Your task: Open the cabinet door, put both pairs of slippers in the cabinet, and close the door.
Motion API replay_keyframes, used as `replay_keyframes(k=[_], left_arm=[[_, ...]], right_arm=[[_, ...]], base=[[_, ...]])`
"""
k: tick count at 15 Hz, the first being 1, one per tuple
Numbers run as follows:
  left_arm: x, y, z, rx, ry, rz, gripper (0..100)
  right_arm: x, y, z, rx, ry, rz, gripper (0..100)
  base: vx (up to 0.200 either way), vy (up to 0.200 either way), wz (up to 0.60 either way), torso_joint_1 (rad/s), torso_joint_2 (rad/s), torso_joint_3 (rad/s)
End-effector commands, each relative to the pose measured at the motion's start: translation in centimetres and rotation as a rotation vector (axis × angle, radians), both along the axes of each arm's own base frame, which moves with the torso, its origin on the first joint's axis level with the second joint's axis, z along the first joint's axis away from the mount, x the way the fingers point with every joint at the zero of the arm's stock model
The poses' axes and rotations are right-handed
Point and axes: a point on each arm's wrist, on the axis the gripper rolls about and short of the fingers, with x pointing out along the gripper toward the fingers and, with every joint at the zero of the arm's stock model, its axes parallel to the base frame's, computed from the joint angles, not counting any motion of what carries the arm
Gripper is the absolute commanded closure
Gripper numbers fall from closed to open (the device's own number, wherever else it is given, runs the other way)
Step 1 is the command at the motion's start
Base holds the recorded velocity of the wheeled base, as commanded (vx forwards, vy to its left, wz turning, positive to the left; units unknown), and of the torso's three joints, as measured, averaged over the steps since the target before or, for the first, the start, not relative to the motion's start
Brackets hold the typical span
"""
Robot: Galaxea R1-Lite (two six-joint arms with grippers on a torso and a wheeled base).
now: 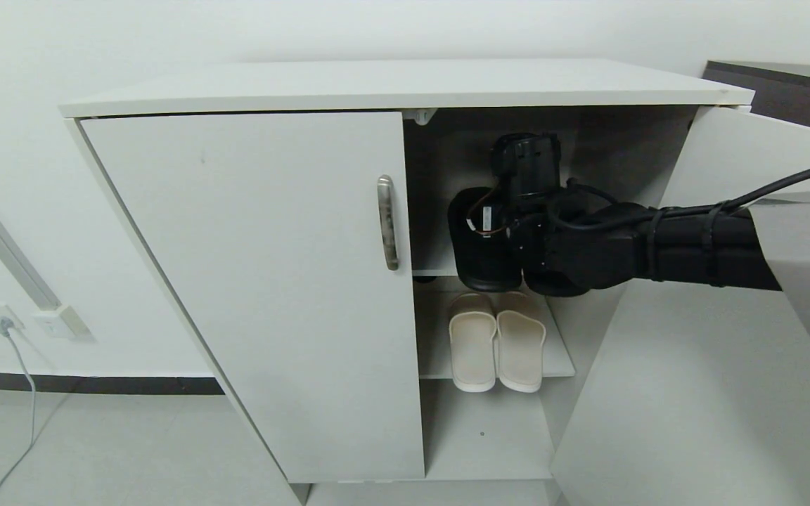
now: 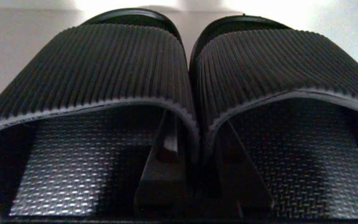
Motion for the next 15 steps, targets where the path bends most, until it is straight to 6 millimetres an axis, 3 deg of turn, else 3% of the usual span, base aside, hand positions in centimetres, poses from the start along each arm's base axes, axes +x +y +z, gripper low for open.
replay_keyframes(k=[1,10,11,15], left_arm=[[-0.01,0.0,-0.01,-0.001,-0.001,0.001,100],[-0.01,0.0,-0.01,-0.001,-0.001,0.001,100],[-0.01,0.0,-0.01,-0.001,-0.001,0.001,100],[-0.01,0.0,-0.01,-0.001,-0.001,0.001,100]], right_arm=[[0.6,-0.04,0.09,0.006,-0.005,-0.002,100],[0.95,0.06,-0.5,0.007,0.004,0.0,100],[0.95,0.06,-0.55,0.005,0.007,0.0,0],[0.05,0.53,-0.4,0.0,0.014,0.018,0]], base=[[0.0,0.0,0.0,0.0,0.0,0.0],[0.0,0.0,0.0,0.0,0.0,0.0],[0.0,0.0,0.0,0.0,0.0,0.0],[0.0,0.0,0.0,0.0,0.0,0.0]])
